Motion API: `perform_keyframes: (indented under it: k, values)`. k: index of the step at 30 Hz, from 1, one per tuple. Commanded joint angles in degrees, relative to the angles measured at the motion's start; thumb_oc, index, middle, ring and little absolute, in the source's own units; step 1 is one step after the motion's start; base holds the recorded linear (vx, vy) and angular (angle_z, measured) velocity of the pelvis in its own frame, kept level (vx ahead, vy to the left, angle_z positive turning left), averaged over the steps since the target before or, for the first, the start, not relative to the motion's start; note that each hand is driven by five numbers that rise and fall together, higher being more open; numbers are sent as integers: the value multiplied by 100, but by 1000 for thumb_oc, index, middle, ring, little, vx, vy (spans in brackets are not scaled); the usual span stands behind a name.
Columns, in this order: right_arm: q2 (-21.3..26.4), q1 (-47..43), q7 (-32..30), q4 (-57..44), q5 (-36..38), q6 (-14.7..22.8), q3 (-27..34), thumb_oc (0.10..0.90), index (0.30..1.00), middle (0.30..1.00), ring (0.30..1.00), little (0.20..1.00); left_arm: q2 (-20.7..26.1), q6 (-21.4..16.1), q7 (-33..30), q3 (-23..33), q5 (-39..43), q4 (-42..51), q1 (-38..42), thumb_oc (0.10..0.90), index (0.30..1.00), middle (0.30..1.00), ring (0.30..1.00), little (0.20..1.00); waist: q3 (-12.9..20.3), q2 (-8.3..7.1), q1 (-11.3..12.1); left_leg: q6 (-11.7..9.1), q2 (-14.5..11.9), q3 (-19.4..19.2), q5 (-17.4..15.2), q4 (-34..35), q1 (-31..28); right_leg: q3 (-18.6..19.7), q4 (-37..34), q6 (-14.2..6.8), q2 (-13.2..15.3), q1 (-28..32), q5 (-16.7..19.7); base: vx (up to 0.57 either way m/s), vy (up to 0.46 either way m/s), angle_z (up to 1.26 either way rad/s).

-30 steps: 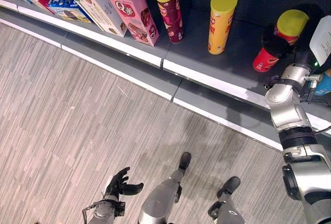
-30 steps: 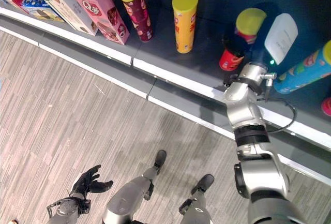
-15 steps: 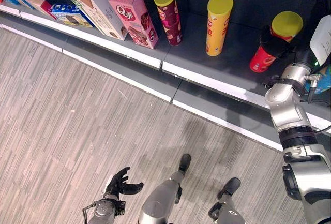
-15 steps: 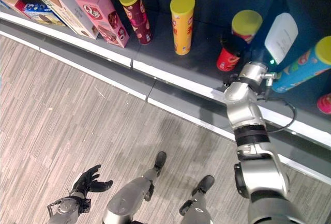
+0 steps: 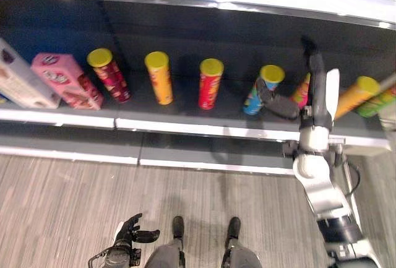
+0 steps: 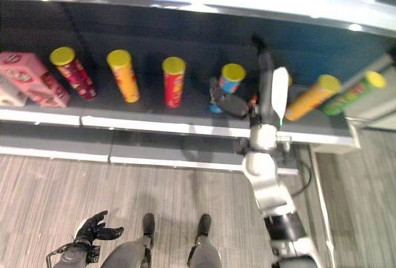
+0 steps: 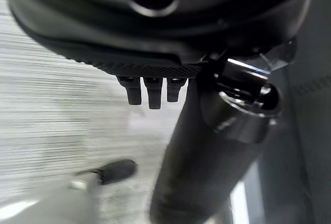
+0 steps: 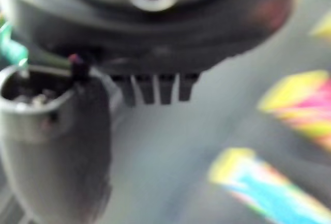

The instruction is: Put the goods on the table back onto the shelves and tidy them up.

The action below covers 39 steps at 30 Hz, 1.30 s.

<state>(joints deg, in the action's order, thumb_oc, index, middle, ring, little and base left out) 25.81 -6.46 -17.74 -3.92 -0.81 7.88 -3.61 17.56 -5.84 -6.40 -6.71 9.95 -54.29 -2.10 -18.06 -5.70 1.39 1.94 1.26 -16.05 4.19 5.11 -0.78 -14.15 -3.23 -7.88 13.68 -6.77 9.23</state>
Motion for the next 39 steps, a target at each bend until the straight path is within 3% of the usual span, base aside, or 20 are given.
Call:
perform_keyframes:
  k: [1,2,3,4,9,12,16,18,19,20,21,22,25,26,29,32,33,34,36,39]
  values:
    - [600,-678,376,-300,670,703,436,800,900,900,900,900,238,-107,68,147,-179,-136,-363,800,900,900,900,900,378,343,136,-270,-322,360,-377,-29,146,-991,517,-712,1021,211,491,-29,-67,-101]
    - [645,-629,383,-250,670,683,477,800,900,900,900,900,236,-111,71,244,-139,-116,-405,800,900,900,900,900,431,371,166,-343,-468,206,-462,-25,44,-1335,538,-712,1080,349,441,-39,-85,-99]
    - [661,-594,398,-156,805,669,568,800,900,900,900,900,224,-121,64,347,-109,-121,-471,800,900,900,900,900,495,355,277,-405,-598,-98,-437,-43,-17,-1913,529,-712,1214,518,487,-25,-173,-169]
    - [718,-575,397,-91,825,662,692,800,900,900,900,900,155,-102,101,472,-102,-187,-544,800,900,900,900,900,670,225,348,-474,-680,-447,-420,-55,-120,-2326,304,-712,1233,747,704,-46,-149,-192]
    - [745,-412,433,-188,982,722,968,800,900,900,900,900,69,-78,150,515,-168,-321,-500,800,900,900,900,900,872,90,308,-637,-919,-756,-329,-72,-215,-2115,92,-712,1004,778,695,21,-197,-125]
    - [1117,-308,417,-385,967,712,1378,800,900,900,900,900,85,-102,225,480,-40,304,-750,800,900,900,900,900,1013,103,183,-867,-1332,-934,-143,-88,-421,-1925,48,-666,642,876,226,98,-337,-90]
    - [1572,-868,333,-463,1369,901,1272,800,900,900,900,900,91,-76,252,457,160,462,-790,800,900,900,900,900,1028,225,51,-1331,-2312,-1132,378,-881,-477,-1466,-121,-224,-309,942,-455,92,-467,-61]
    - [1792,-993,271,-421,1353,938,1247,800,900,900,900,900,62,-56,228,416,160,360,-648,800,900,900,900,900,948,219,50,-1422,-2621,-1007,869,-1582,-323,-1318,-167,-6,-609,1060,-665,112,-376,-120]
    - [1821,-1038,260,-400,1406,914,1221,800,900,900,900,900,45,-68,217,398,179,342,-618,800,900,900,900,900,902,210,81,-1394,-2650,-795,913,-1901,-227,-1208,-177,100,-692,1096,-759,113,-294,-75]
    - [1807,-1142,256,-370,1504,940,1166,800,900,900,900,900,13,-82,167,368,224,381,-634,800,900,900,900,900,820,193,166,-1257,-2454,-193,777,-2435,52,-1072,-177,196,-731,1124,-853,92,-190,-68]
    - [1852,-1259,292,-338,1522,917,1080,800,900,900,900,900,-11,-104,151,356,269,424,-642,800,900,900,900,900,793,133,297,-1103,-2004,353,505,-2566,268,-908,-177,228,-752,1127,-879,49,-166,-91]
    - [1955,-1492,321,-136,1542,898,944,800,900,900,900,900,-53,-113,131,327,322,433,-619,800,900,900,900,900,769,3,394,-825,-1364,805,142,-2742,706,-795,-177,262,-696,1086,-823,87,-154,-105]
    - [2004,-1571,359,17,1745,866,988,800,900,900,900,900,-38,-78,137,321,323,306,-536,800,900,900,900,900,752,-43,445,-687,-1106,721,-16,-2395,1014,-648,-177,289,-774,1149,-845,178,-107,-61]
    - [2081,-1622,322,126,1712,848,971,800,900,900,900,900,-26,-71,156,282,277,237,-489,800,900,900,900,900,768,-46,491,-621,-891,688,-105,-2097,1149,-628,-177,270,-788,1183,-864,151,-13,-1]
    - [1985,-1973,272,363,1713,873,726,800,900,900,900,900,-126,-55,174,129,79,16,-527,800,900,900,900,900,803,173,786,-610,-140,1002,355,-833,1450,-379,-177,214,-1140,1322,-960,264,-19,-20]
    - [2014,-2171,205,492,1600,863,579,800,900,900,900,900,-151,-32,193,125,26,-117,-524,800,900,900,900,900,835,317,890,-792,-12,948,727,-173,1638,-268,-177,248,-1381,1478,-1122,289,-31,-94]
    - [1956,-2242,199,439,1517,817,524,800,900,900,900,900,-118,-30,224,232,-46,-190,-564,800,900,900,900,900,943,381,945,-622,-34,459,799,-127,1514,-156,-177,296,-1580,1764,-1333,424,-28,-67]
    - [1955,-2246,197,438,1515,815,522,800,900,900,900,900,-119,-29,225,235,-47,-188,-564,800,900,900,900,900,948,391,959,-620,-51,446,811,-120,1521,-140,-177,300,-1591,1749,-1317,592,8,-25]
    - [1836,-2424,236,475,1474,808,338,800,900,900,900,900,-116,-43,194,312,-47,-306,-605,800,900,900,900,900,1042,288,994,-513,-31,492,898,-108,1388,-38,-177,333,-1626,1954,-1501,345,33,-32]
    - [1622,-2622,271,527,1413,780,172,800,900,900,900,900,-98,-30,148,395,-66,-352,-691,800,900,900,900,900,1147,49,1110,-230,21,289,607,-148,1024,25,398,168,-1396,2018,-1613,320,70,-57]
